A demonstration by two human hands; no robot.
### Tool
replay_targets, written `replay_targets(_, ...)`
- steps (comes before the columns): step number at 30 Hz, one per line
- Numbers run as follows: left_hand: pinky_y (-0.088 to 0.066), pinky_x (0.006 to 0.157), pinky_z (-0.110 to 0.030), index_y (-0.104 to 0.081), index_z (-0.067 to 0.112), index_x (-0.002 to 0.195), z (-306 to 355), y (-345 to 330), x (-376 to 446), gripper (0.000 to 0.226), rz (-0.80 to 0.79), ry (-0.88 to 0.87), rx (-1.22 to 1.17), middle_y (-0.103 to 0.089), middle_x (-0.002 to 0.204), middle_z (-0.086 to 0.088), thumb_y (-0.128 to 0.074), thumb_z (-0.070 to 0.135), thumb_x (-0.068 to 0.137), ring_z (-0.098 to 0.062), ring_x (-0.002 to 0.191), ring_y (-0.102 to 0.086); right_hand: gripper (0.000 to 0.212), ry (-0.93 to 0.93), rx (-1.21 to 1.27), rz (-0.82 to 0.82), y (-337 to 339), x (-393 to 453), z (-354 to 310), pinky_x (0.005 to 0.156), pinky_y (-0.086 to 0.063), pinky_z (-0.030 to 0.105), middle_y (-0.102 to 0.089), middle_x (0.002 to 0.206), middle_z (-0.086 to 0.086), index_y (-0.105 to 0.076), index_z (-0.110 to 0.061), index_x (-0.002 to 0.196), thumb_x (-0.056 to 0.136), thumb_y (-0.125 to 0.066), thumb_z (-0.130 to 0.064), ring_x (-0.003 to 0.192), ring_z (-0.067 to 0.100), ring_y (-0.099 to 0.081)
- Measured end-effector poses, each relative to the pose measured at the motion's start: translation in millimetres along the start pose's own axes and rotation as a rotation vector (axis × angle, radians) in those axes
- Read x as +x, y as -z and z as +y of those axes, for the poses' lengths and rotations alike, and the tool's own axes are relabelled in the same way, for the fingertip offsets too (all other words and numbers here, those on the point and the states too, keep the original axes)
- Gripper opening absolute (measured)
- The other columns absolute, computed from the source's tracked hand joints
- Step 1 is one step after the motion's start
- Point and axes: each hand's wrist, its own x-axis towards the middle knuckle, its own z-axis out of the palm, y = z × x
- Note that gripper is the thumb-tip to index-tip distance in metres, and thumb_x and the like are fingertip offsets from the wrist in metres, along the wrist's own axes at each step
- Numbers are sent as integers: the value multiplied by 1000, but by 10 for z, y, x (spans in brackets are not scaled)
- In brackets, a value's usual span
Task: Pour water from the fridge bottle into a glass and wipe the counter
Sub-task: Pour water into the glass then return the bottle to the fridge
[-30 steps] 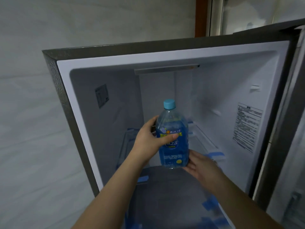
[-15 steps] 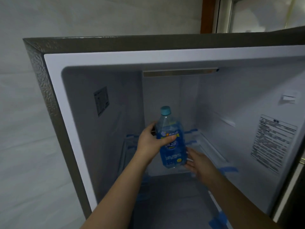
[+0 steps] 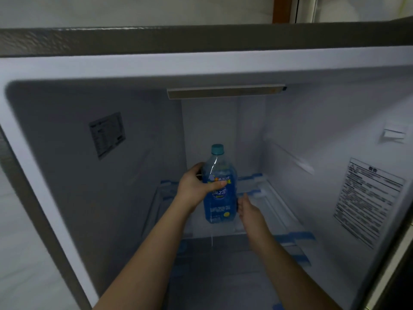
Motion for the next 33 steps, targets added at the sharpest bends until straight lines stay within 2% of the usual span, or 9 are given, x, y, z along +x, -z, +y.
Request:
replay_targets(4,-52,64,-11,-63,29,100,-38,-15,26,45,-25,1,-8,-69,92,14,-88,7,69,7,76,-67,40,8,-3,9,-6,37,27,66,-37,18,-59,91,-7,-58,-28,101,103,-24,-49,81,1,-52)
replay_targets(8,-54,68,-14,-58,39,95,-62,1,68,47,-58,-2,-3,-68,96,14,-87,9,71,2,84,-67,41,25,-27,18,-12,38,38,64,-40,22,-59,85,-11,-60,-28,99,104,-24,-48,80,1,-53)
replay_targets(12,-57,77,-21,-58,39,103,-125,20,86,48,-76,-13,1,-69,104,10,-86,14,73,-10,97,-68,39,63,-89,27,-23,12,58,62,-37,20,-56,82,-15,-59,-27,97,105,-25,-44,79,-2,-51)
replay_targets(16,-56,85,-25,-57,43,111,-205,39,75,50,-96,-25,1,-68,112,11,-85,21,76,-8,105,-66,36,102,-164,29,-64,-12,79,63,-38,19,-56,82,-12,-57,-25,97,105,-26,-41,77,-2,-50)
replay_targets(21,-52,75,-12,-53,28,130,-195,23,16,59,-79,-10,8,-65,118,11,-82,26,79,1,106,-61,39,132,-287,25,-42,-55,34,74,-40,28,-58,89,-1,-59,-20,97,105,-27,-41,76,-1,-50)
replay_targets(23,-52,78,-13,-52,24,133,-196,35,8,61,-66,26,25,-64,122,7,-81,30,79,-6,112,-61,36,132,-328,12,-2,-74,21,71,-39,27,-56,85,-4,-58,-21,97,105,-29,-41,75,-3,-48)
replay_targets(25,-49,88,-20,-47,21,141,-201,51,-17,70,-51,70,89,-59,133,2,-78,40,81,-15,124,-55,39,142,-363,4,36,-90,15,67,-40,24,-60,89,-1,-62,-16,100,104,-32,-41,77,1,-51)
replay_targets(30,-28,118,-41,-21,14,156,-173,137,-281,89,-13,151,421,-28,159,-9,-62,55,88,-23,146,-28,47,162,-462,1,124,-193,29,88,-48,35,-68,107,13,-65,-5,107,102,-37,-41,98,24,-64)
replay_targets(33,-20,119,-35,-20,15,155,-116,212,-562,79,-108,28,672,-23,160,-8,-56,50,94,-22,147,-19,43,218,-577,-21,151,-307,11,72,-45,23,-67,104,9,-65,-11,110,103,-36,-43,86,14,-60)
